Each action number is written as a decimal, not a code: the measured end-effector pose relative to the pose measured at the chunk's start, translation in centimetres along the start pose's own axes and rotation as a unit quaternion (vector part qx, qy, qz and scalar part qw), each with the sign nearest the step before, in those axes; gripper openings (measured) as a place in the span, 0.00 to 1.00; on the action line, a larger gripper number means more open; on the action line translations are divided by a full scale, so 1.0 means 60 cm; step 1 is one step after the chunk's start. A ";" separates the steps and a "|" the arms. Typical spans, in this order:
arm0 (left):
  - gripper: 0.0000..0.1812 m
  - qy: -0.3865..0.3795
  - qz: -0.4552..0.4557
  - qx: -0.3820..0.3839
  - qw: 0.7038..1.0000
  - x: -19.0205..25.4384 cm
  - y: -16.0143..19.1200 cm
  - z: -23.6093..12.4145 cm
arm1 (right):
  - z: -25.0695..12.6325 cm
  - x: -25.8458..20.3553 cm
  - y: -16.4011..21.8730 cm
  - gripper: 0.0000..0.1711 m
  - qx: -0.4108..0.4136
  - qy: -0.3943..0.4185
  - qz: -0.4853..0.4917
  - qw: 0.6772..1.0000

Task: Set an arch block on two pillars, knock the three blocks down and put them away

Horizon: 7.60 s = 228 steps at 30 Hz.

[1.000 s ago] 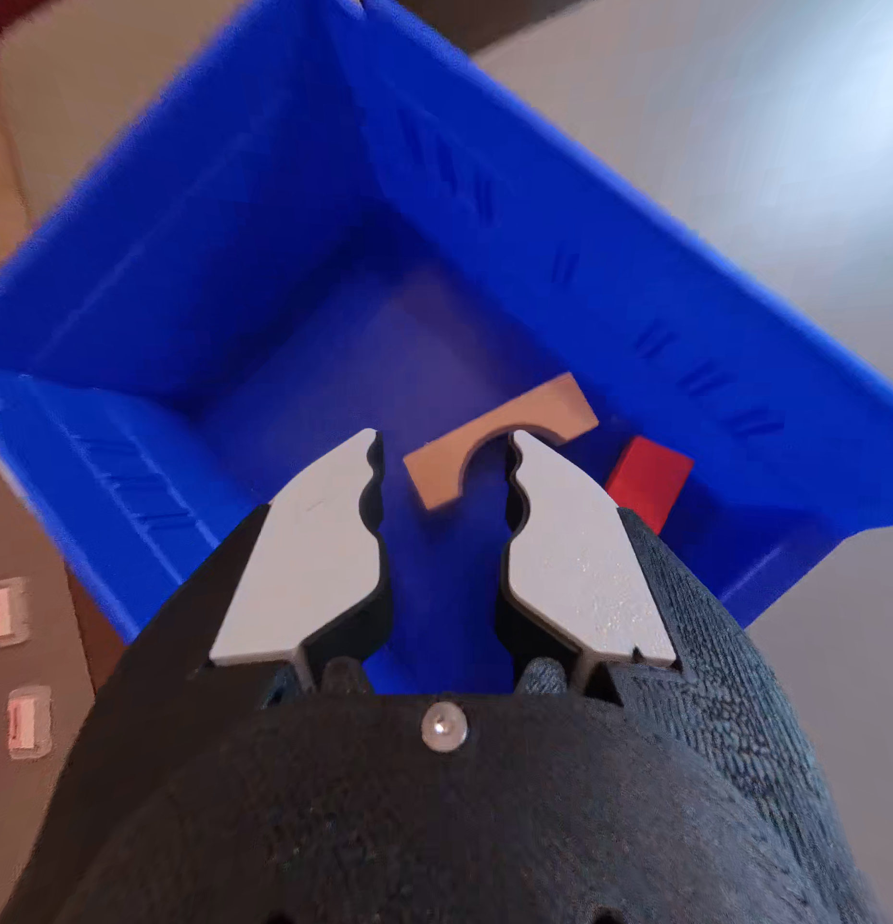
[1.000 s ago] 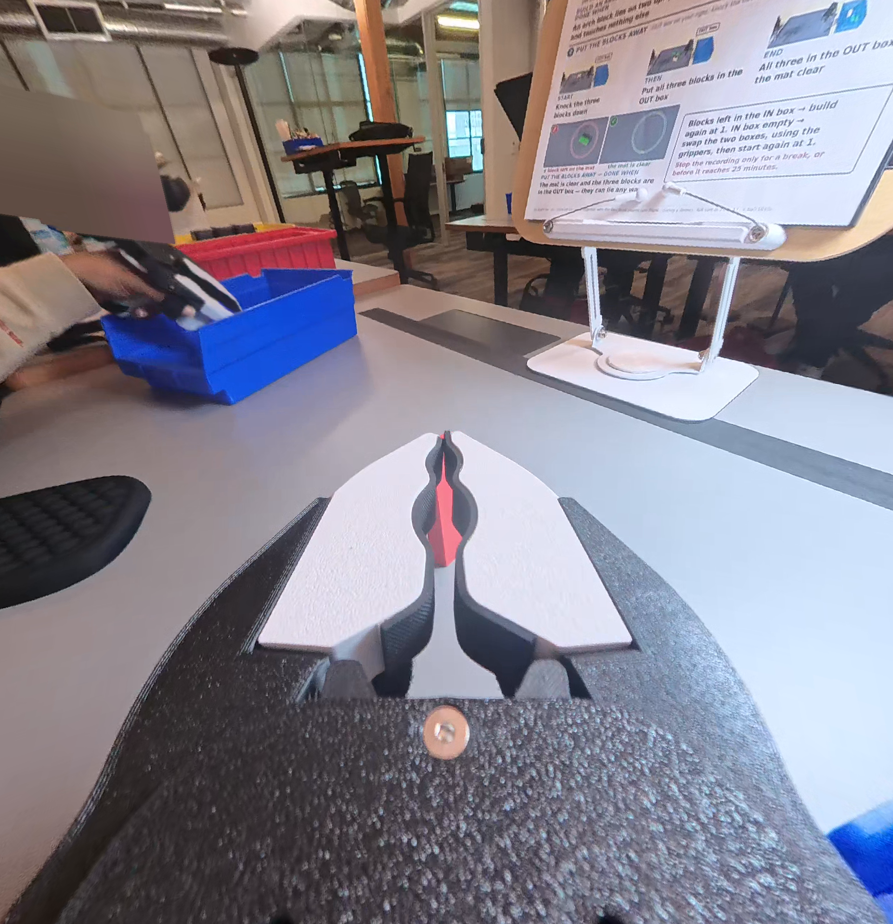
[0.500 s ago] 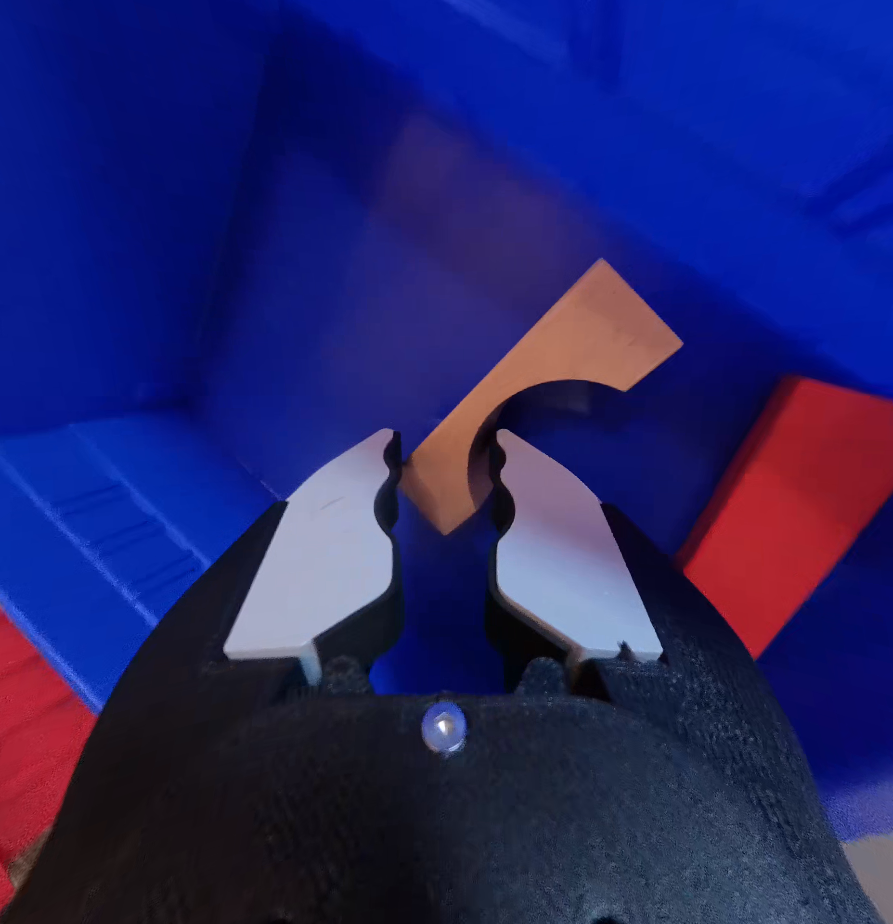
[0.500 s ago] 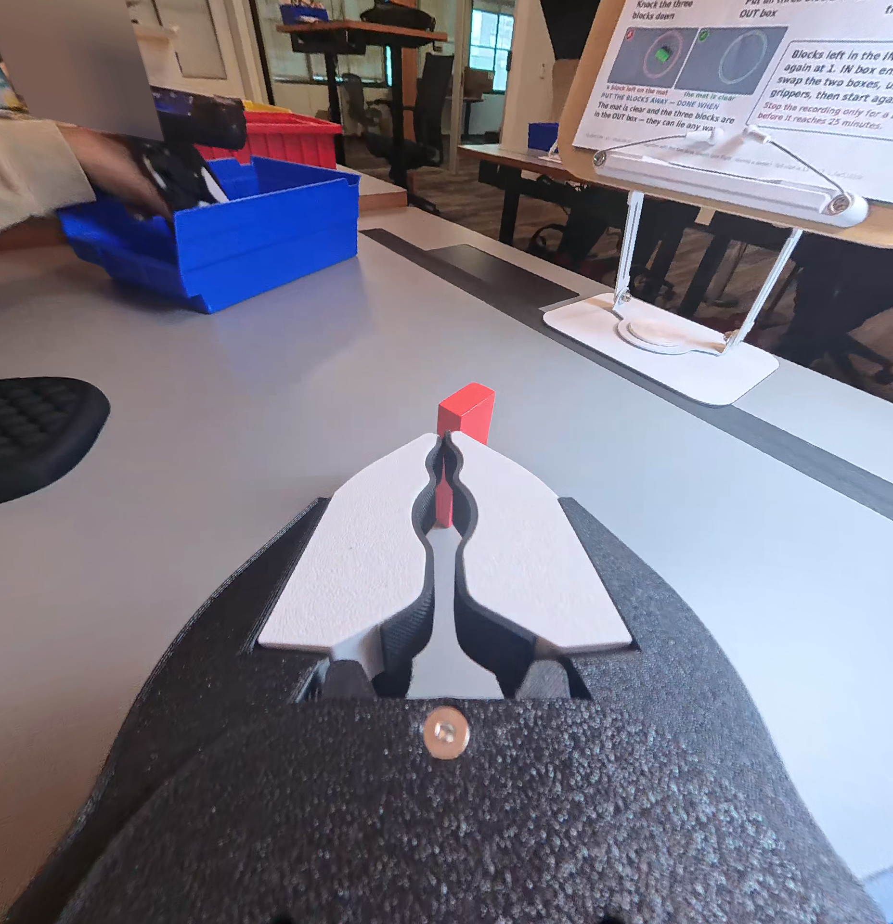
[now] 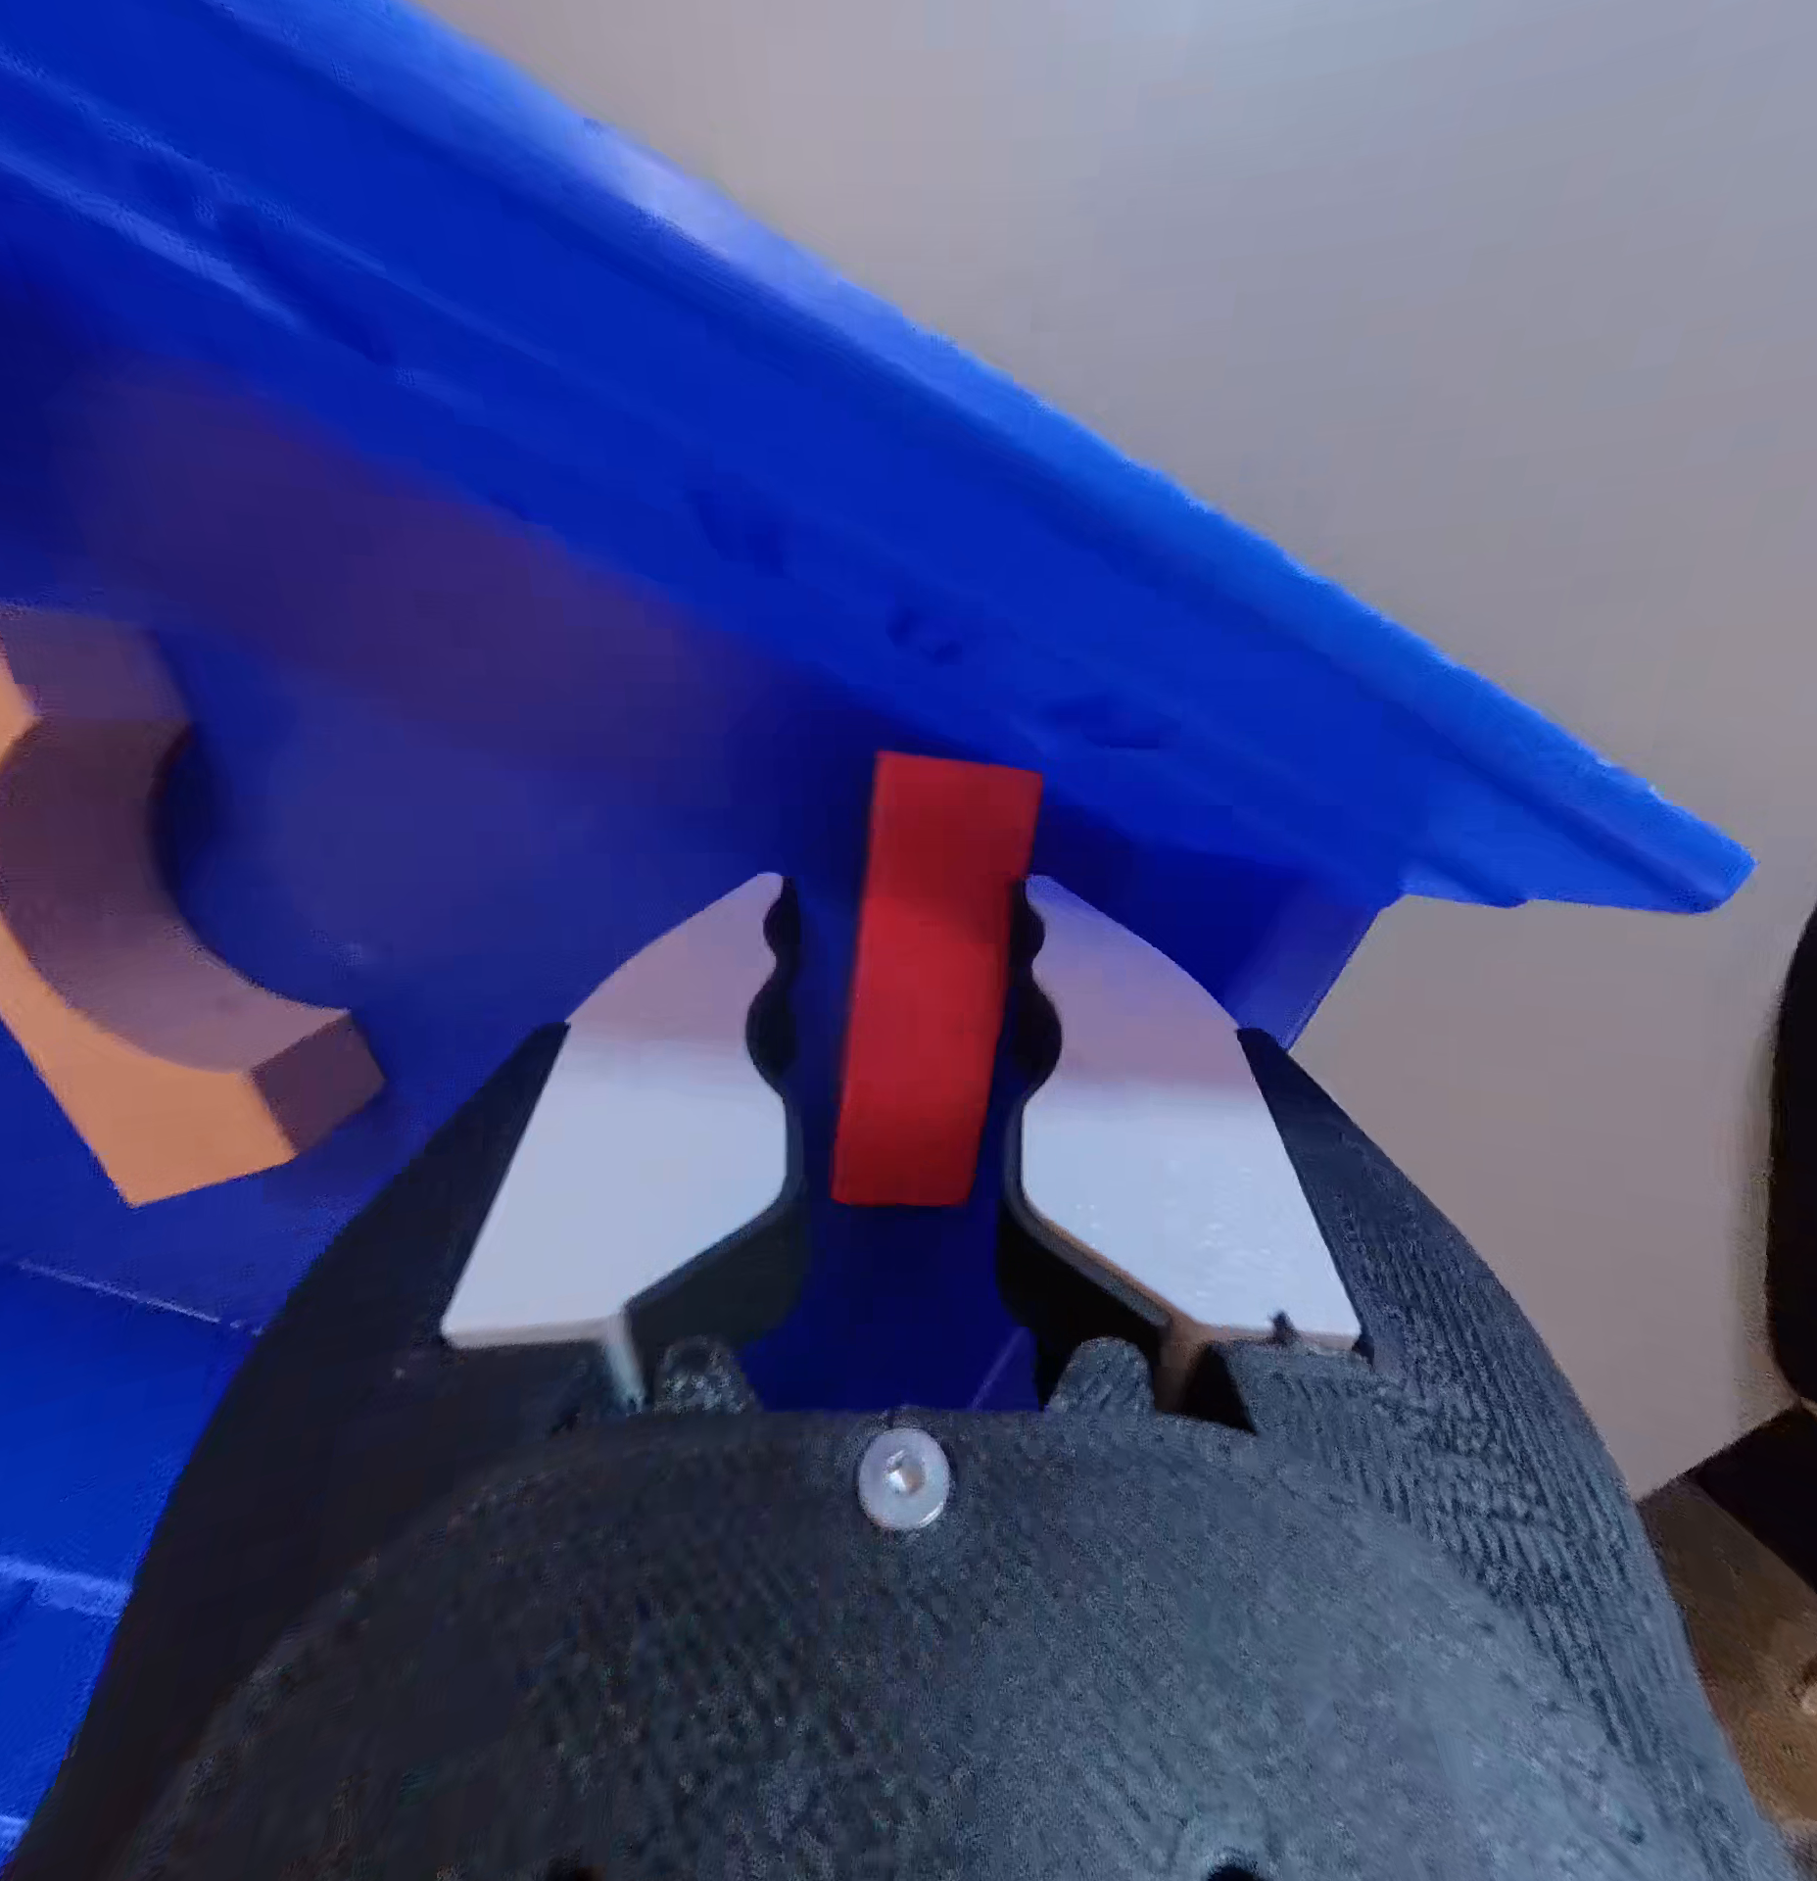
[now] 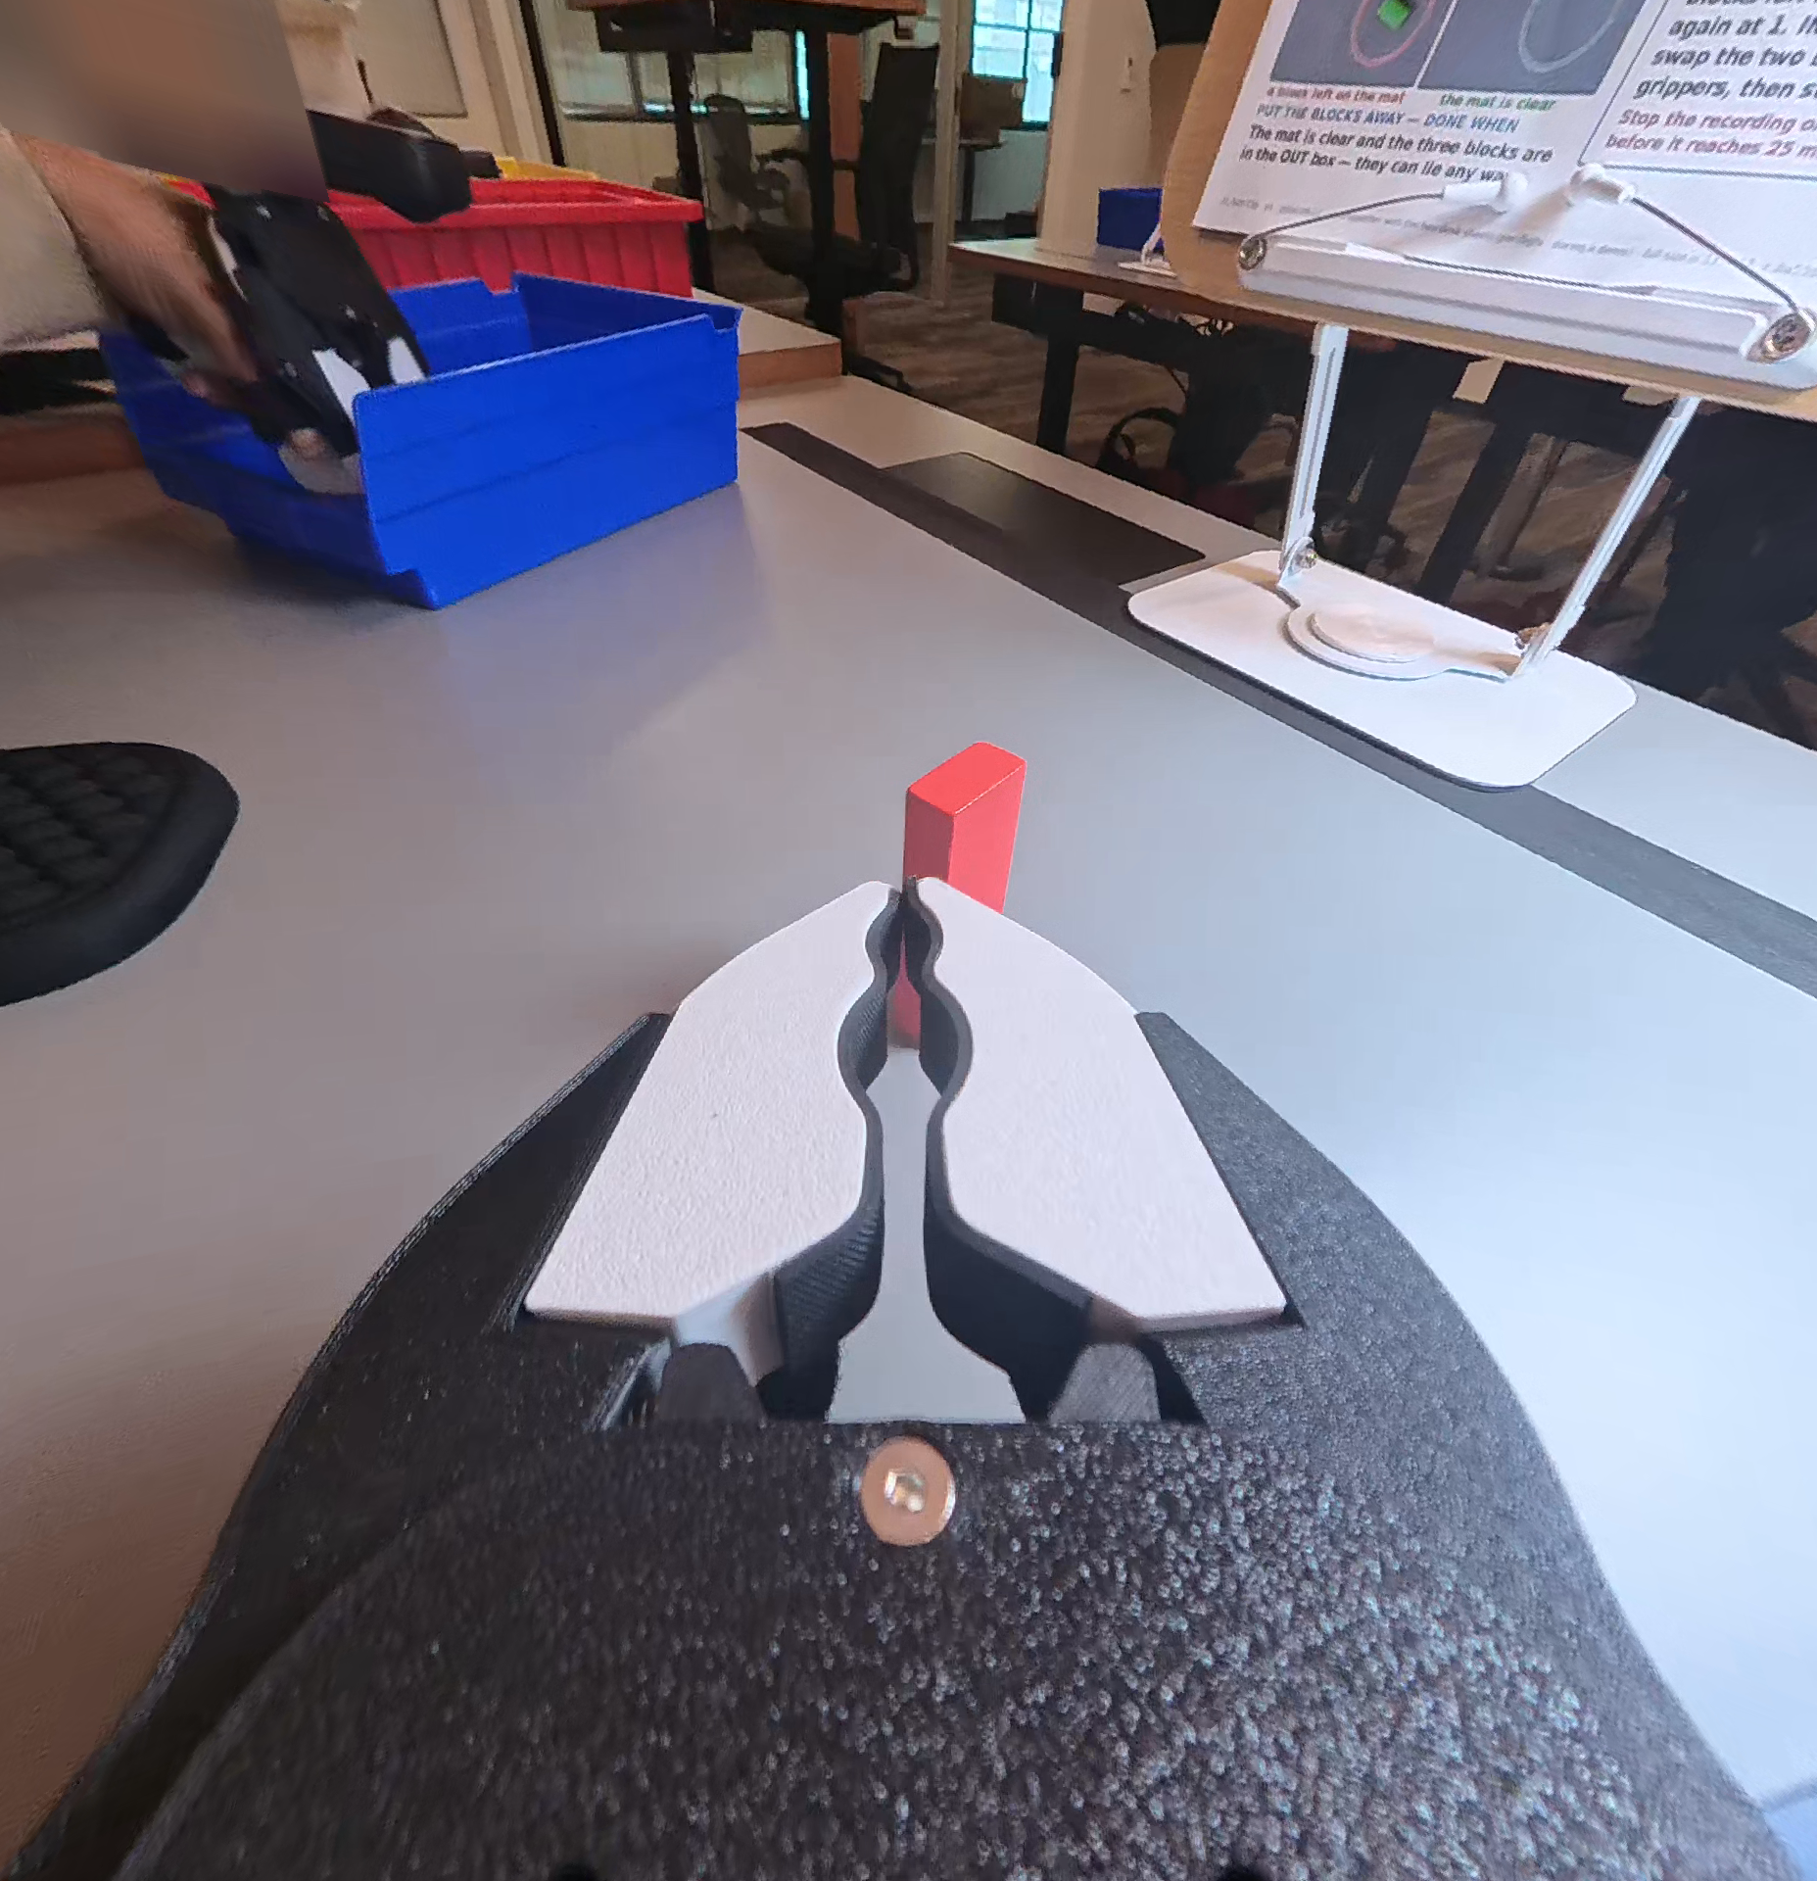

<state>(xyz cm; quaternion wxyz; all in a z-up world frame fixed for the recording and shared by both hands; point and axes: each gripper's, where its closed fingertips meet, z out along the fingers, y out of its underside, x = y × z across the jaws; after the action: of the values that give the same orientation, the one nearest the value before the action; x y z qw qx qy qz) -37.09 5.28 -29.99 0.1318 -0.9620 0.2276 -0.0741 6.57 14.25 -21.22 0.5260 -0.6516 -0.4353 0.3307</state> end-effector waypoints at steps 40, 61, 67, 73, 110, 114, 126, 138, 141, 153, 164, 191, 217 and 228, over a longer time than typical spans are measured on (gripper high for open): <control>0.09 -0.105 0.232 0.543 0.800 0.487 -0.378 -0.053 | 0.067 -0.127 -0.112 0.29 0.052 -0.024 0.064 0.996; 0.23 0.131 0.370 0.471 0.790 0.562 -0.284 -0.042 | 0.031 -0.211 -0.059 0.19 -0.013 -0.201 -0.110 0.973; 0.23 0.246 0.371 0.424 0.788 0.593 -0.251 -0.039 | 0.019 -0.249 -0.038 0.19 -0.021 -0.262 -0.148 0.953; 0.20 0.282 0.373 0.419 0.778 0.604 -0.240 -0.039 | 0.010 -0.262 -0.038 0.19 -0.008 -0.303 -0.114 0.946; 0.17 0.208 0.265 0.430 0.838 0.416 -0.384 0.044 | 0.008 0.033 -0.037 0.18 0.039 0.026 -0.011 0.999; 0.17 0.213 0.267 0.425 0.839 0.421 -0.383 0.052 | 0.008 0.033 -0.035 0.18 0.036 0.022 -0.007 0.999; 0.17 0.208 0.262 0.433 0.837 0.415 -0.381 0.051 | 0.007 0.033 -0.037 0.18 0.042 0.017 0.000 0.999; 0.18 0.210 0.265 0.434 0.835 0.415 -0.380 0.053 | 0.010 0.028 -0.033 0.18 0.037 0.009 -0.001 0.999; 0.18 0.210 0.267 0.433 0.835 0.416 -0.381 0.054 | 0.011 0.025 -0.032 0.18 0.035 0.004 -0.003 0.999; 0.18 0.204 0.268 0.430 0.838 0.415 -0.381 0.059 | 0.011 0.024 -0.032 0.18 0.035 0.003 -0.002 0.999; 0.17 0.207 0.266 0.427 0.839 0.414 -0.380 0.059 | 0.012 0.023 -0.030 0.18 0.033 0.001 -0.003 0.999; 0.27 0.198 0.270 0.441 0.833 0.414 -0.385 0.040 | 0.006 0.033 -0.039 0.22 0.050 0.018 0.005 0.999; 0.17 -0.315 -0.095 0.304 0.894 -0.166 -0.116 -0.227 | -0.006 0.065 -0.051 0.28 0.073 0.085 0.004 0.994; 0.12 -0.262 -0.137 0.049 0.954 -0.250 0.020 -0.019 | 0.000 0.068 -0.037 0.26 0.061 0.081 0.016 0.995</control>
<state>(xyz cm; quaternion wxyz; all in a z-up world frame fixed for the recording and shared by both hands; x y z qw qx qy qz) -51.10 10.83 -30.51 0.2227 -0.9618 0.0476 0.1518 7.74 18.15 -18.96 0.5935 -0.6494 -0.3596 0.3109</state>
